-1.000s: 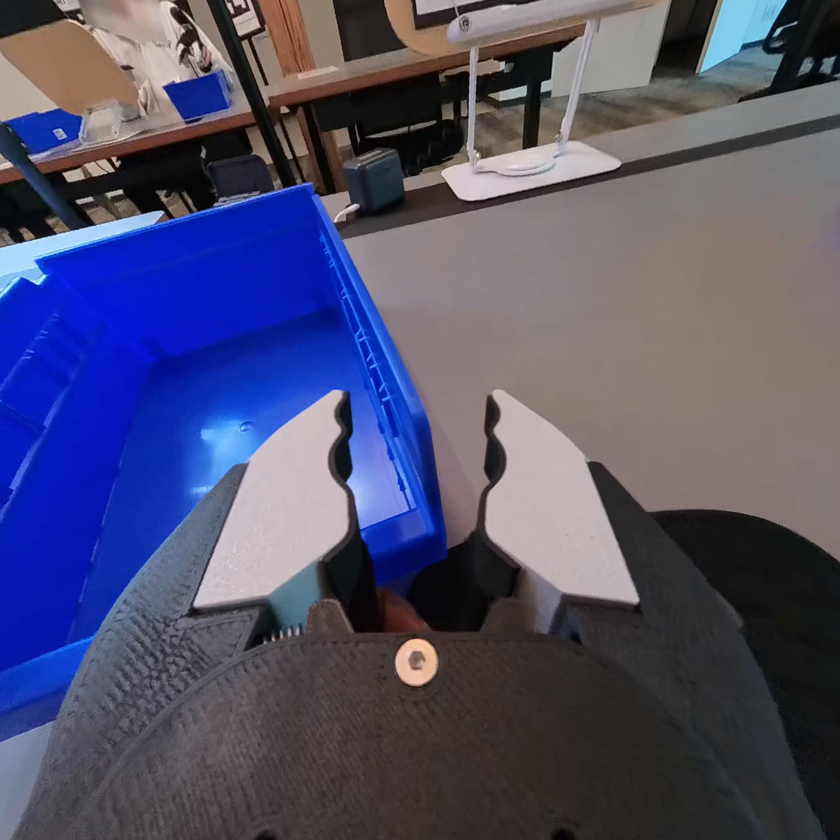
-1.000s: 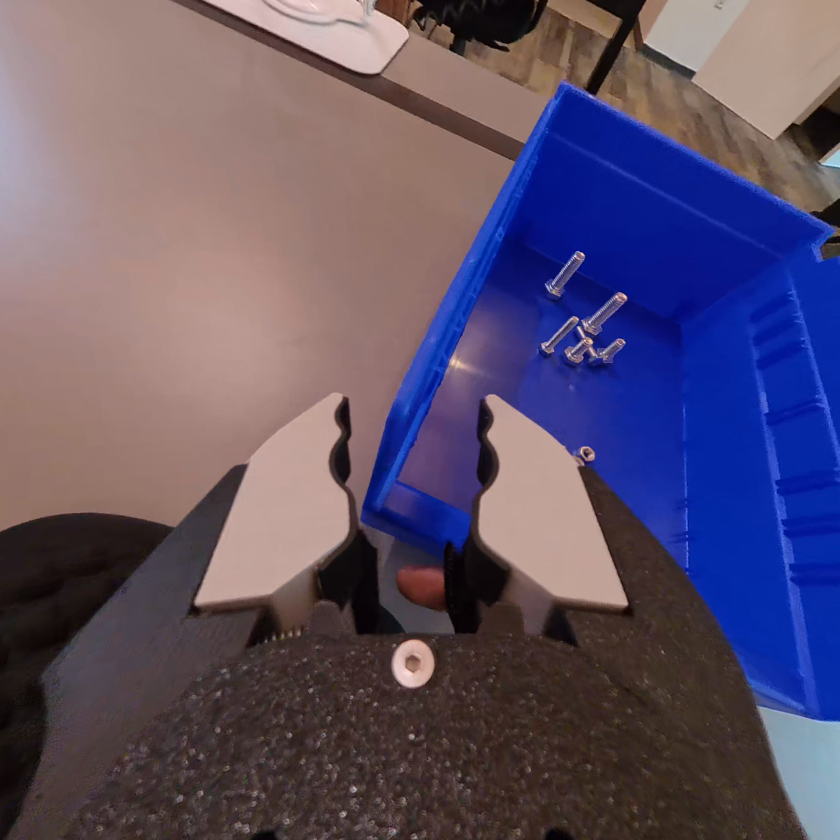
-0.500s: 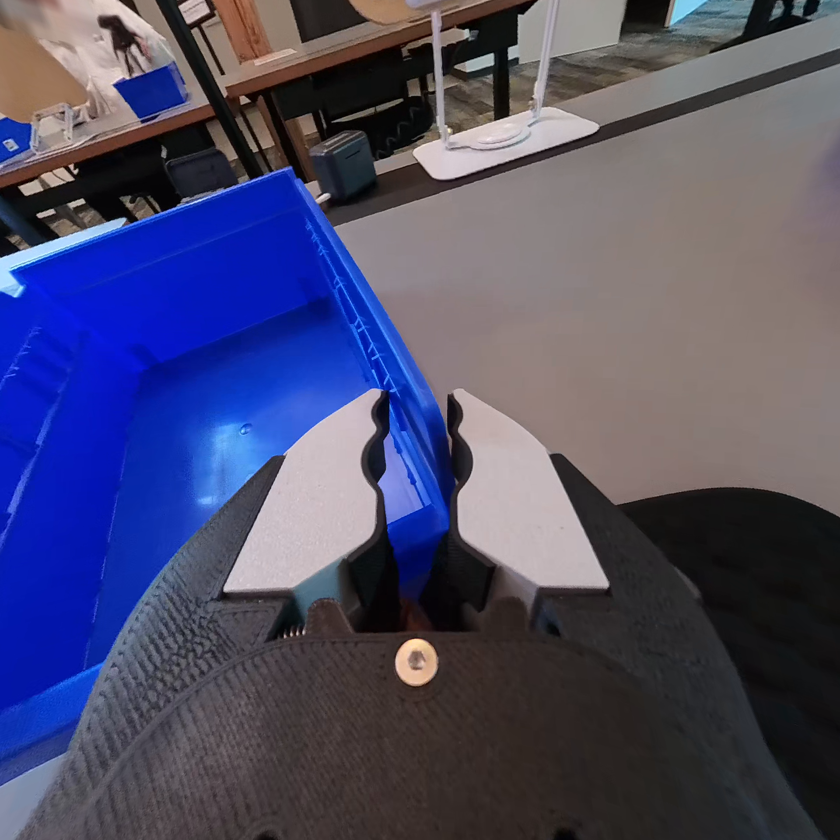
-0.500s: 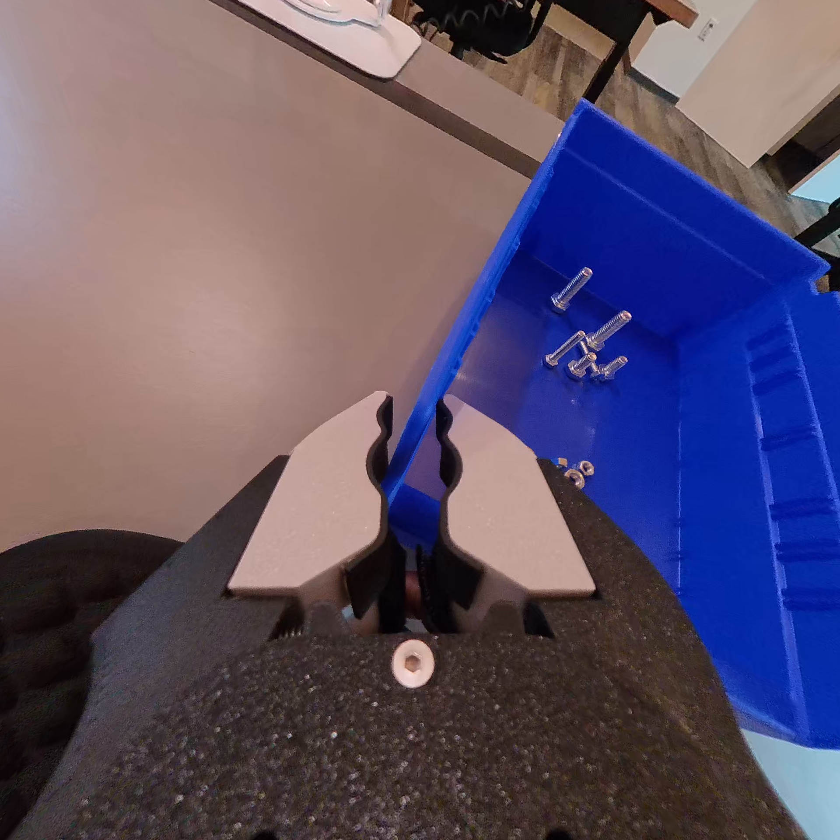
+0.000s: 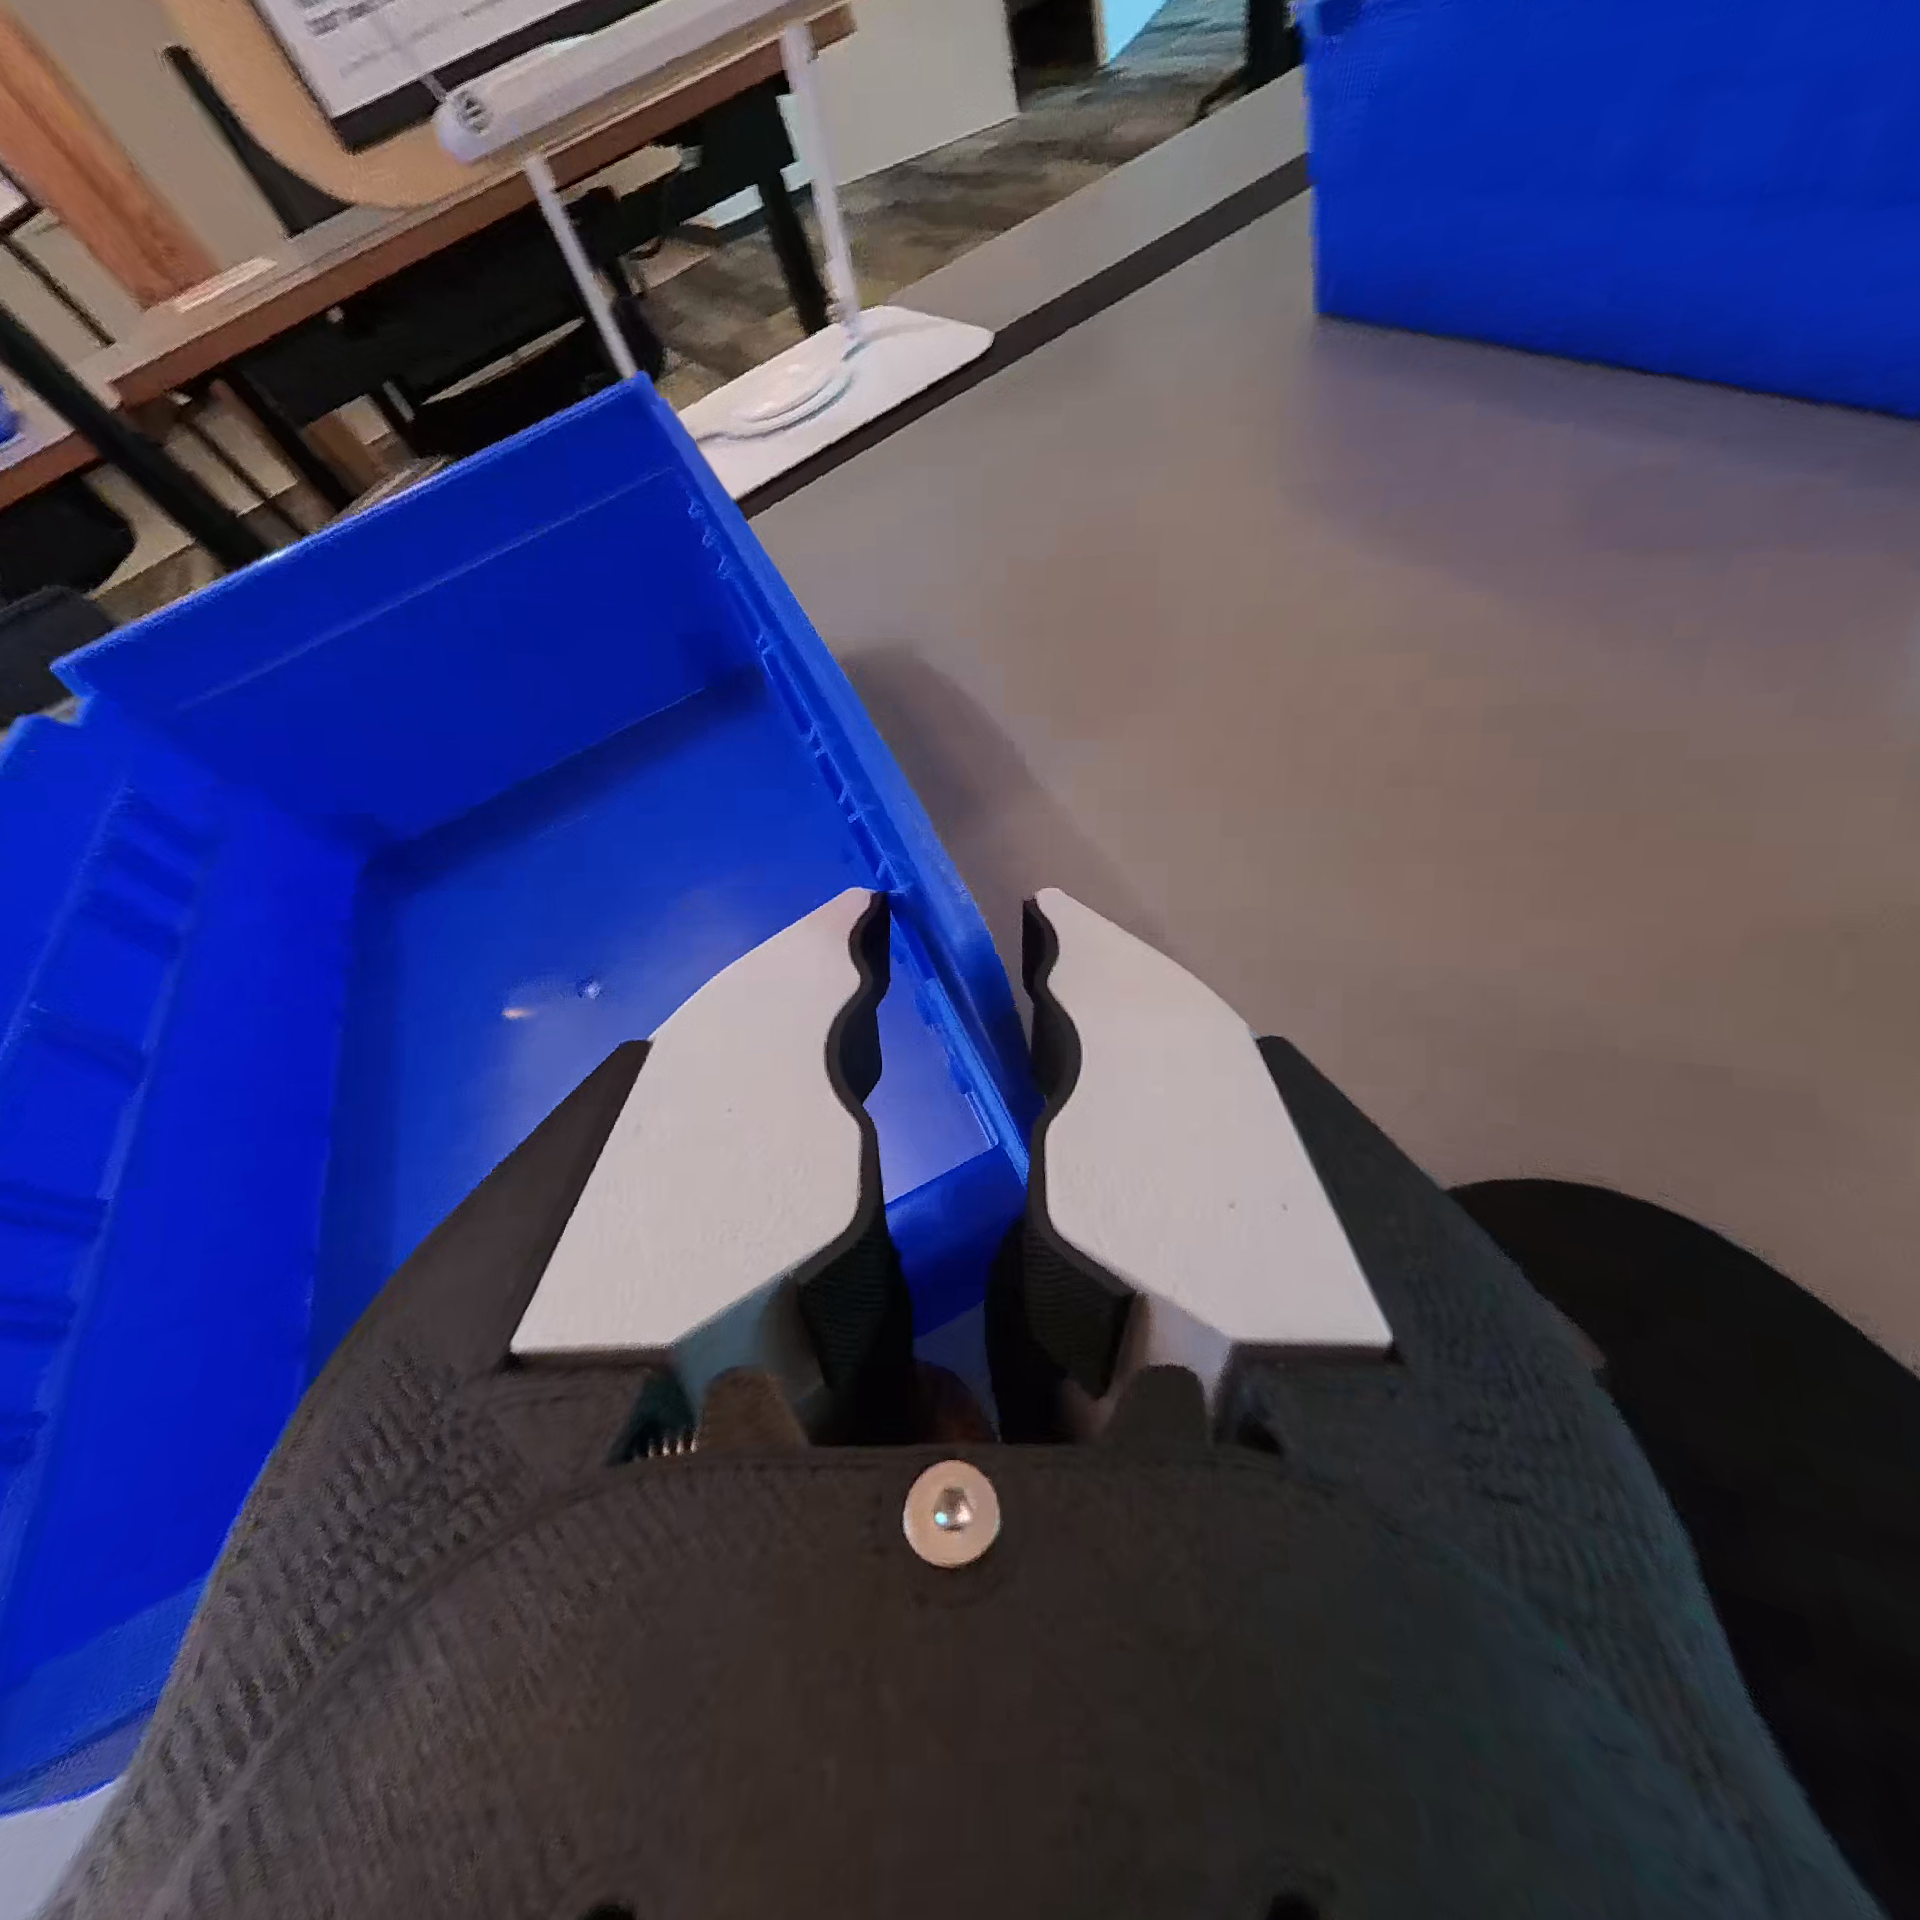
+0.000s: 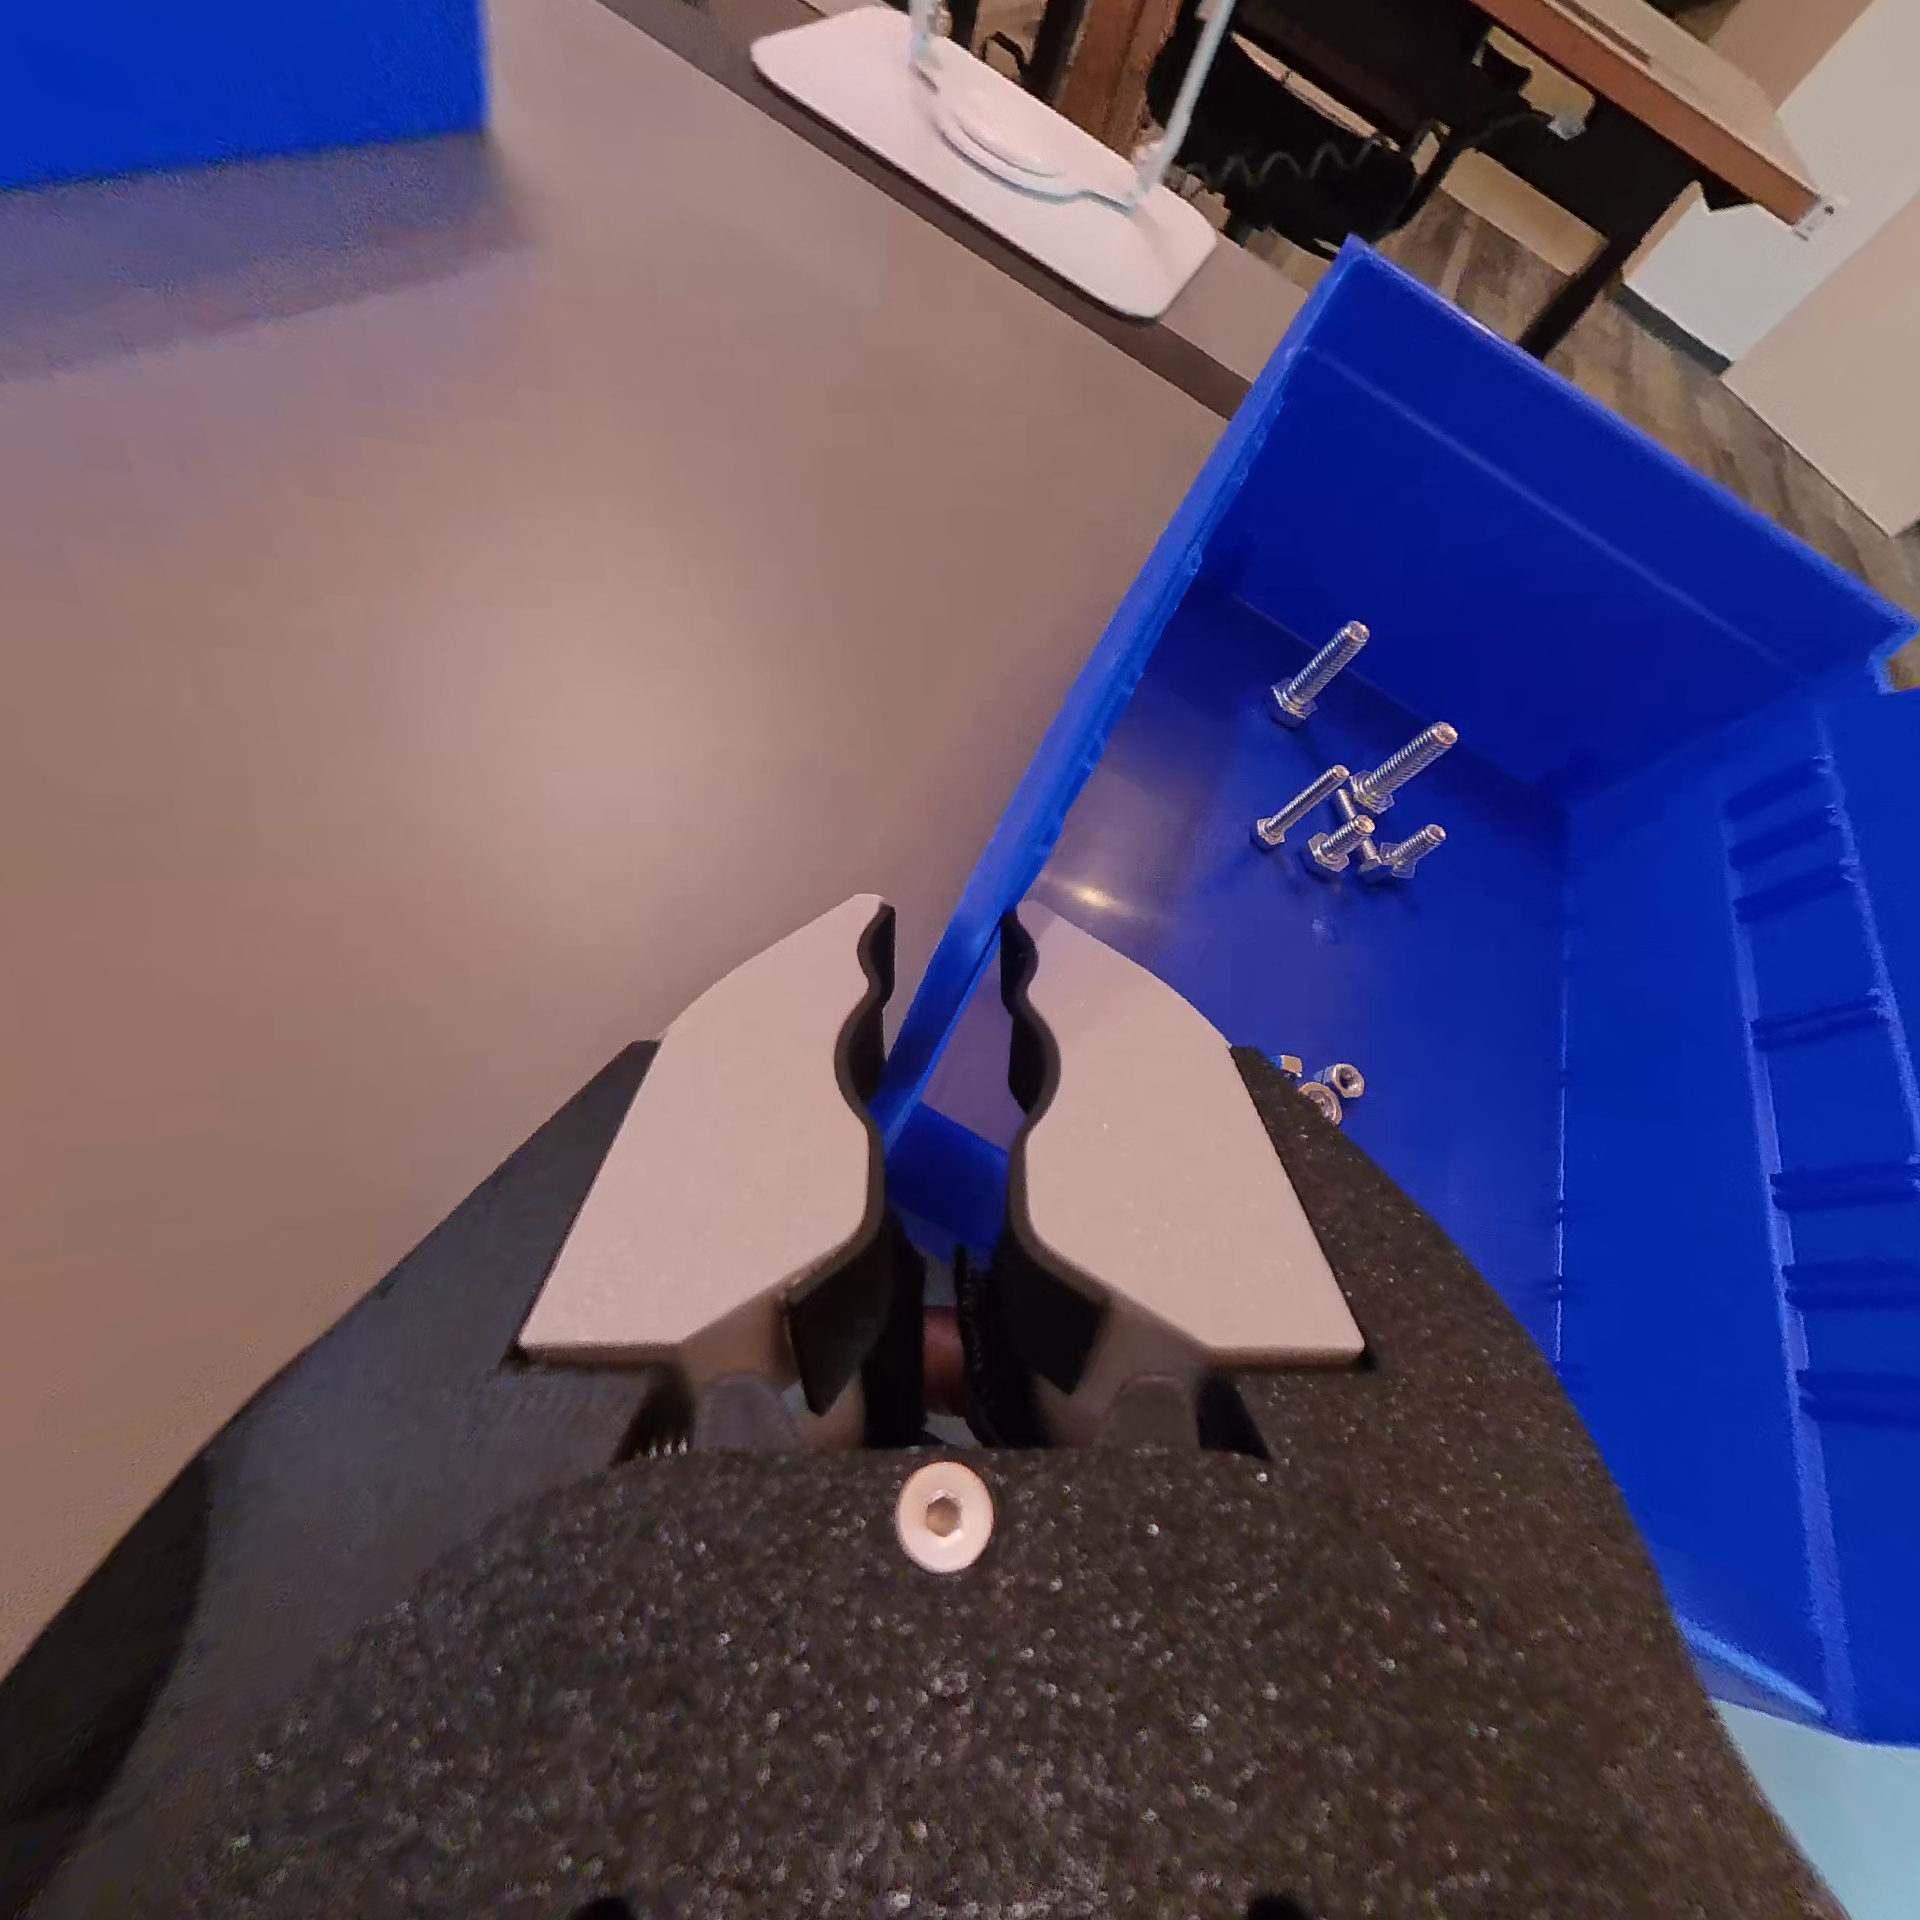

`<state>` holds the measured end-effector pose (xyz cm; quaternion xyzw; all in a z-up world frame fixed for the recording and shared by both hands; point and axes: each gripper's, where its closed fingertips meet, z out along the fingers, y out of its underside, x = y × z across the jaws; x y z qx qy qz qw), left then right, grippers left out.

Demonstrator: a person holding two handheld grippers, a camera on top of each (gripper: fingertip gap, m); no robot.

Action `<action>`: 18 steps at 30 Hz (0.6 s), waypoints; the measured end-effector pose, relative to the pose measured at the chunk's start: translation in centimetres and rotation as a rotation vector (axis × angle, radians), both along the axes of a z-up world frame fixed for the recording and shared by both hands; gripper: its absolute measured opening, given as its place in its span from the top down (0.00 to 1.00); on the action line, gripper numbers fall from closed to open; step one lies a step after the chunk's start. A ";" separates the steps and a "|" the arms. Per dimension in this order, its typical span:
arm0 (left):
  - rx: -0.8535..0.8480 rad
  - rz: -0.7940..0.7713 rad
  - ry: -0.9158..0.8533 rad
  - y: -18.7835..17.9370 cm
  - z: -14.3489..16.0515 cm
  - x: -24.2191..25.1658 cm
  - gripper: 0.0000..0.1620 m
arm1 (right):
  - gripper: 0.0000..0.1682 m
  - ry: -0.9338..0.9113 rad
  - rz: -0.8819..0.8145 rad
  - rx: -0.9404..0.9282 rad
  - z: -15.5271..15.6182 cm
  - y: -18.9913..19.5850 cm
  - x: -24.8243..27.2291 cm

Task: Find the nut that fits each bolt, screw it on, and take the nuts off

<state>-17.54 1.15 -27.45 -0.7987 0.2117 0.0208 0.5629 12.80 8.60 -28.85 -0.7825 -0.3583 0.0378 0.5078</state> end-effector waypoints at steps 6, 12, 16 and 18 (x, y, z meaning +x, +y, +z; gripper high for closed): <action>-0.023 -0.176 -0.015 1.3 -0.1 2.8 0.86 | 0.88 0.003 0.103 -0.001 0.0 -1.4 -3.5; -0.050 -0.278 -0.007 2.6 -0.2 3.7 0.88 | 0.88 0.004 0.201 -0.004 0.1 -2.9 -7.1; -0.072 -0.275 -0.023 3.0 -0.3 3.4 0.90 | 0.87 0.010 0.232 -0.001 0.1 -3.3 -8.9; -0.074 -0.266 -0.051 2.8 -0.3 3.5 0.90 | 0.83 0.020 0.261 0.000 0.0 -3.6 -9.5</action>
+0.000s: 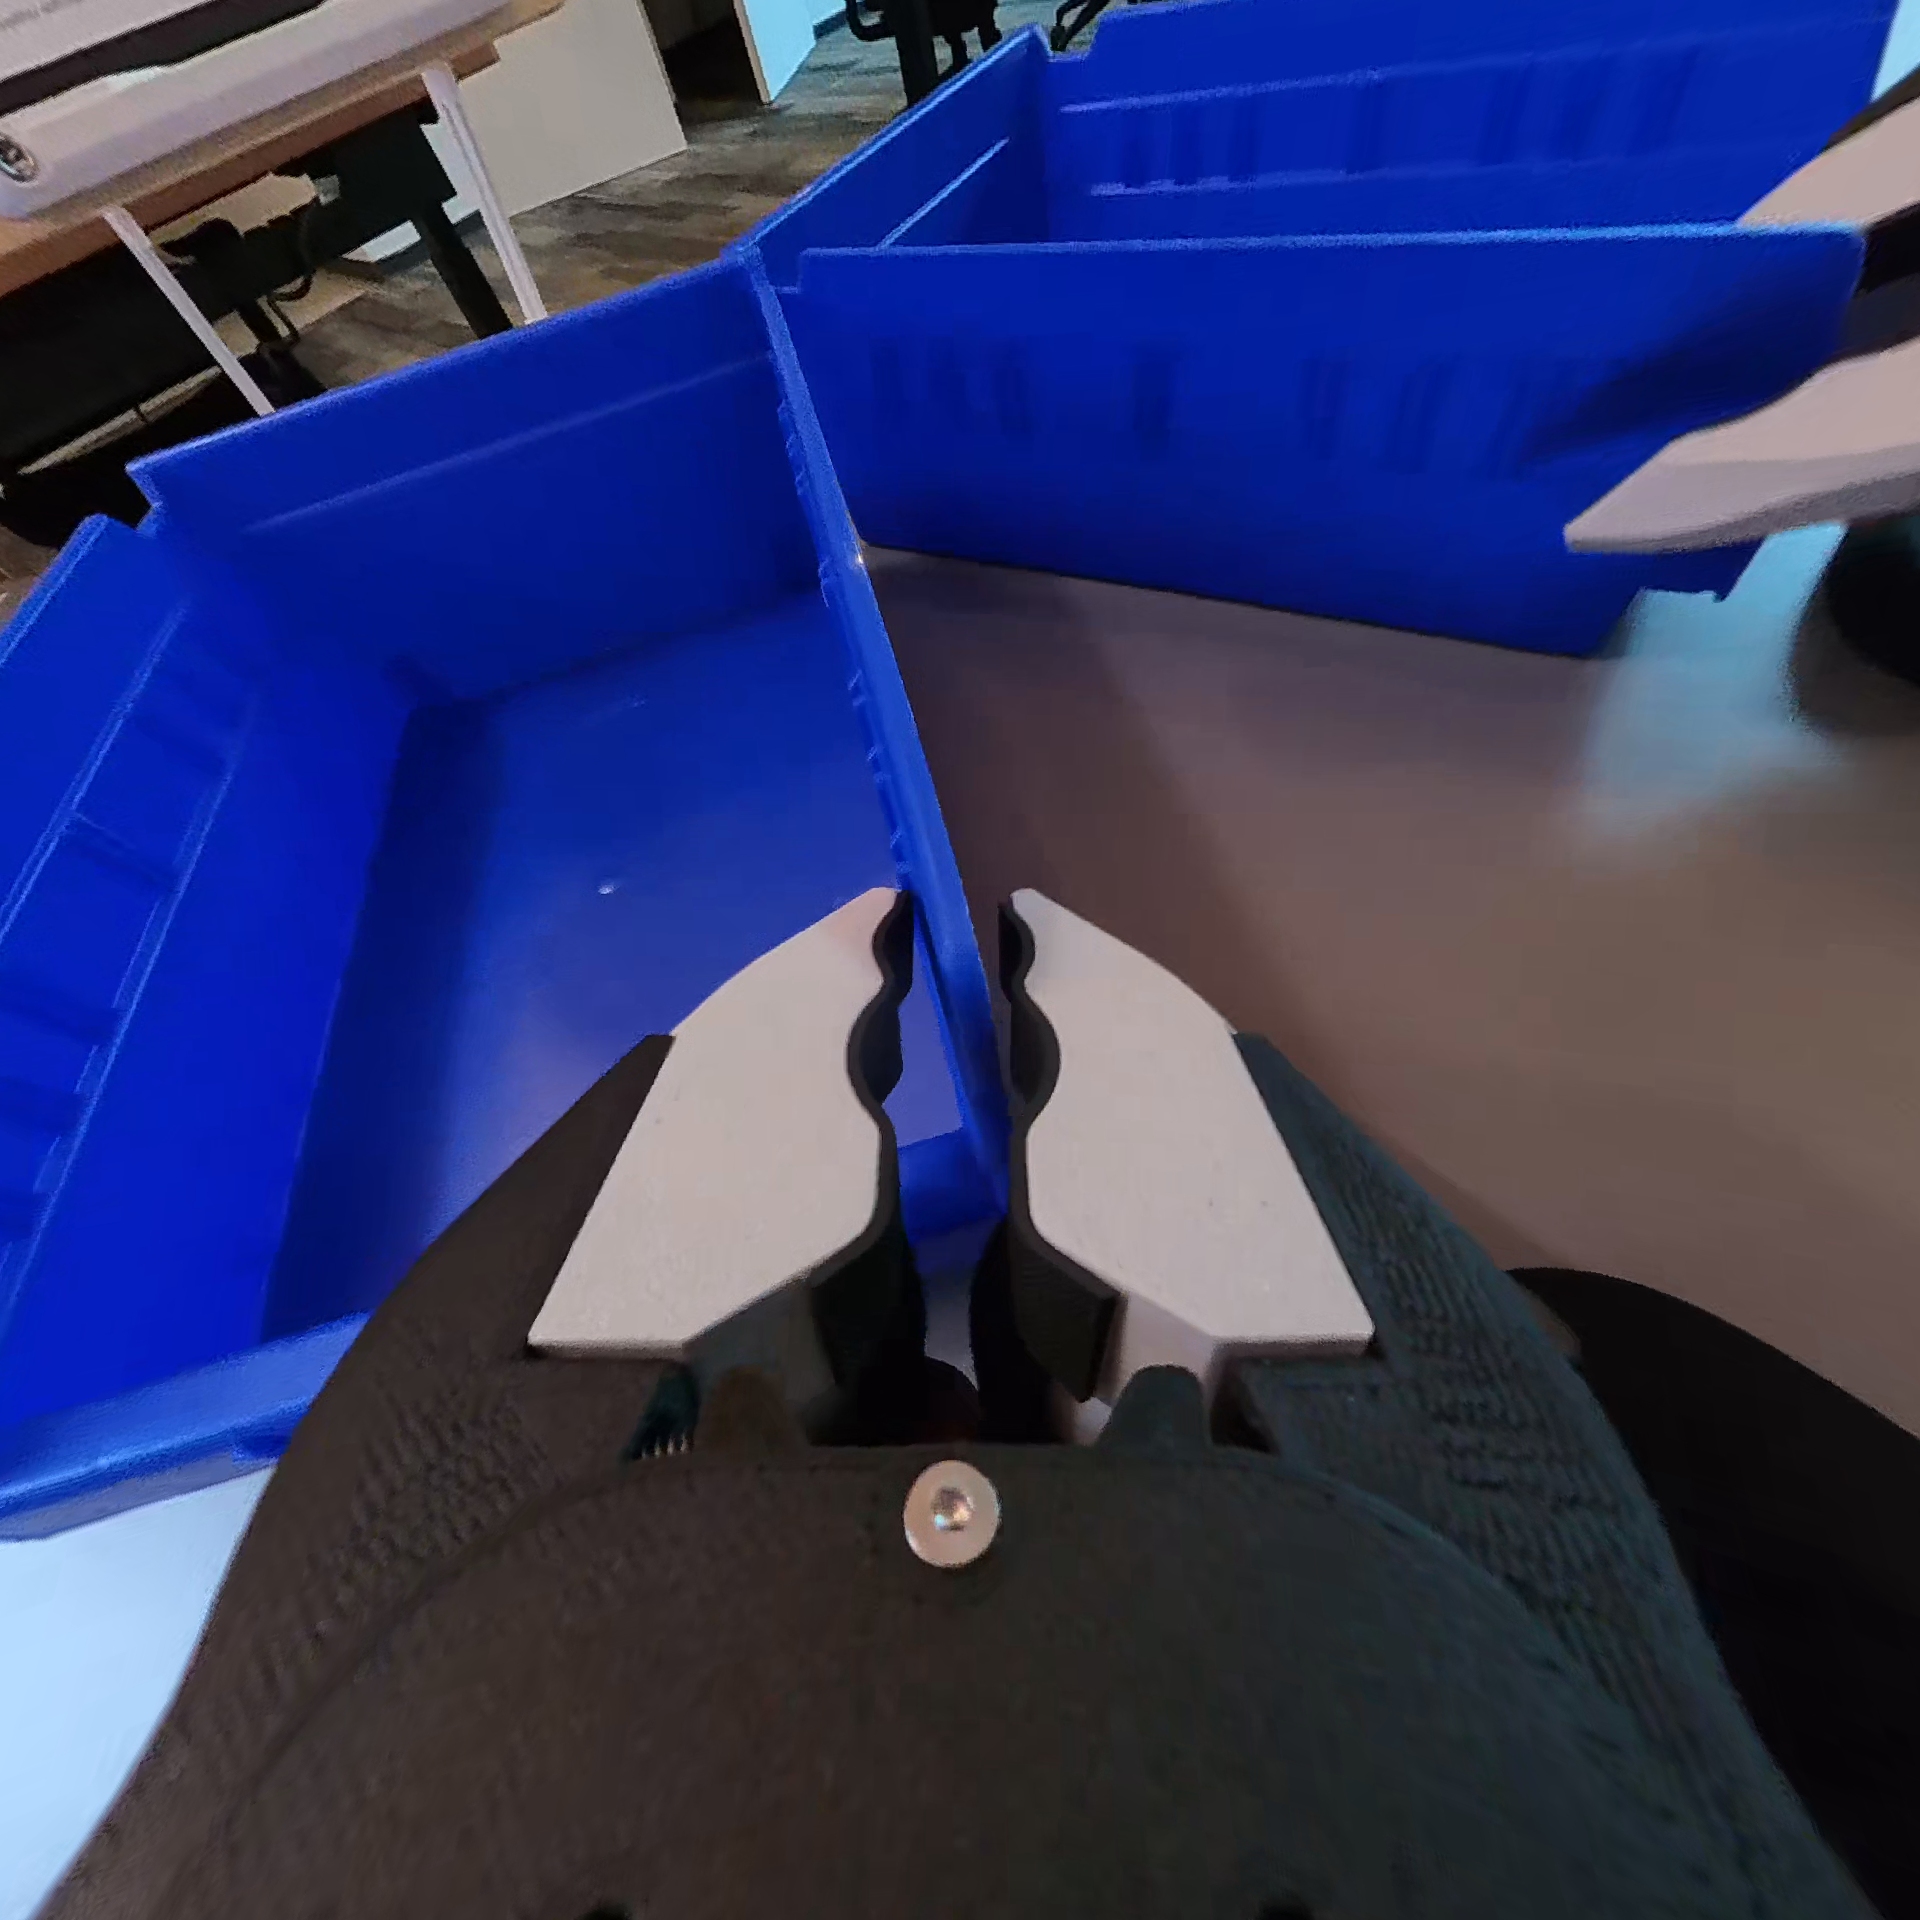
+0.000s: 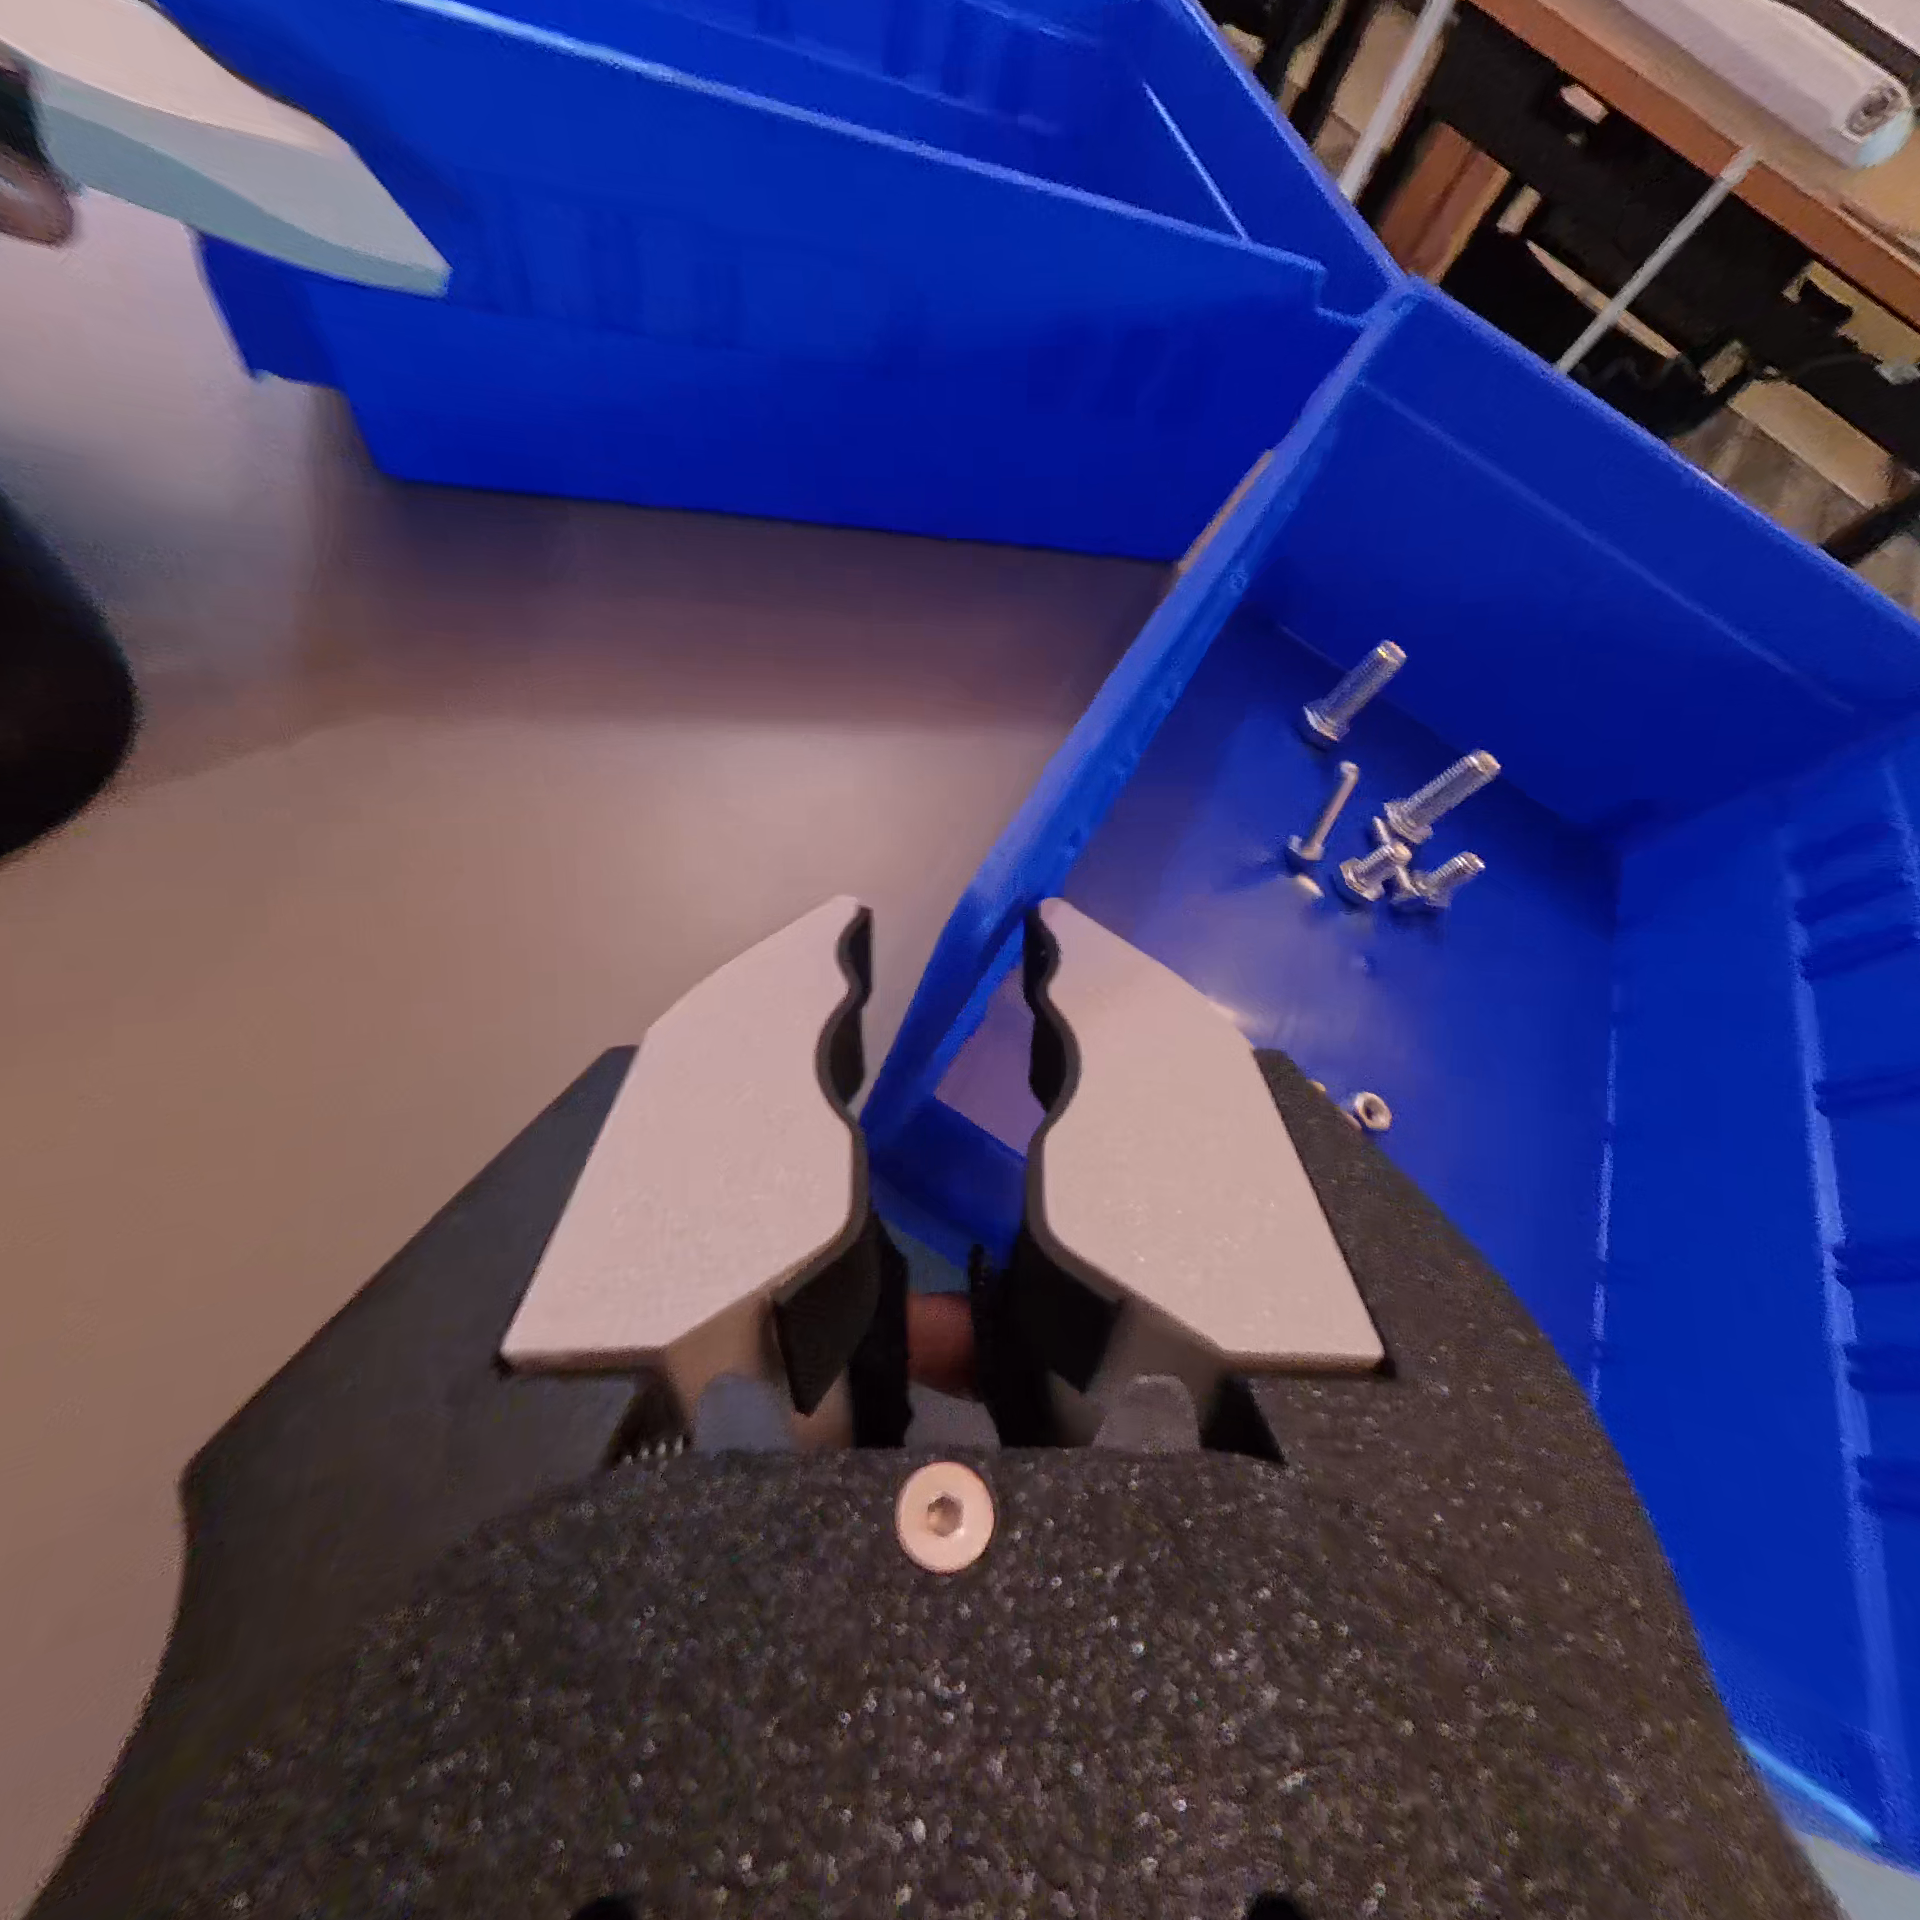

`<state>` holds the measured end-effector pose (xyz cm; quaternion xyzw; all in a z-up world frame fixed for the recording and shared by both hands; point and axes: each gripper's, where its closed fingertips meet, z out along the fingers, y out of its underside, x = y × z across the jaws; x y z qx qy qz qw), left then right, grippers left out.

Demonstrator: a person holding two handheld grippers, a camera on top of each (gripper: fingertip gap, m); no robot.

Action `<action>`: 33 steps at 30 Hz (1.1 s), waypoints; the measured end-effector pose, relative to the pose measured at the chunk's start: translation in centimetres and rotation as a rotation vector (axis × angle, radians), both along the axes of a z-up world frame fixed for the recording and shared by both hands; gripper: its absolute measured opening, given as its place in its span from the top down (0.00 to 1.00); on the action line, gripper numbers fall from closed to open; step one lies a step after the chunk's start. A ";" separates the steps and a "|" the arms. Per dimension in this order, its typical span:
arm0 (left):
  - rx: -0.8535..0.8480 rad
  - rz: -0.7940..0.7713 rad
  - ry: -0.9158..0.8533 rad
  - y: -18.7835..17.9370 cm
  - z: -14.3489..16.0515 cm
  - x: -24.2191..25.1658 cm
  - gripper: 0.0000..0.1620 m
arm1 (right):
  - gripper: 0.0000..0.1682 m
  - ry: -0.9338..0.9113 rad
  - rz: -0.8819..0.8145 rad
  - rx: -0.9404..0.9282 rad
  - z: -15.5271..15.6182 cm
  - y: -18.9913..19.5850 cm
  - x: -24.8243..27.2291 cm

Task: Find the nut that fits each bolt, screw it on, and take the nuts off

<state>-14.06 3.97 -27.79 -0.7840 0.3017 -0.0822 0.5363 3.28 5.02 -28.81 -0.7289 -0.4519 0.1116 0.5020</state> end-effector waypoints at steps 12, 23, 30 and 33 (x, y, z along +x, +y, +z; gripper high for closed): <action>0.267 0.095 -0.317 -3.6 6.9 8.0 0.54 | 0.55 0.467 -0.034 0.135 7.6 -1.4 6.1; 0.074 0.009 -0.393 -0.9 3.3 17.6 0.47 | 0.46 0.375 -0.438 0.149 4.6 5.8 19.2; -0.043 0.027 -0.305 1.3 0.4 20.1 0.47 | 0.67 0.265 -0.389 0.014 1.2 8.5 18.6; -0.077 0.061 -0.270 1.8 -0.7 19.7 0.47 | 0.88 0.190 -0.396 0.007 0.8 8.1 18.1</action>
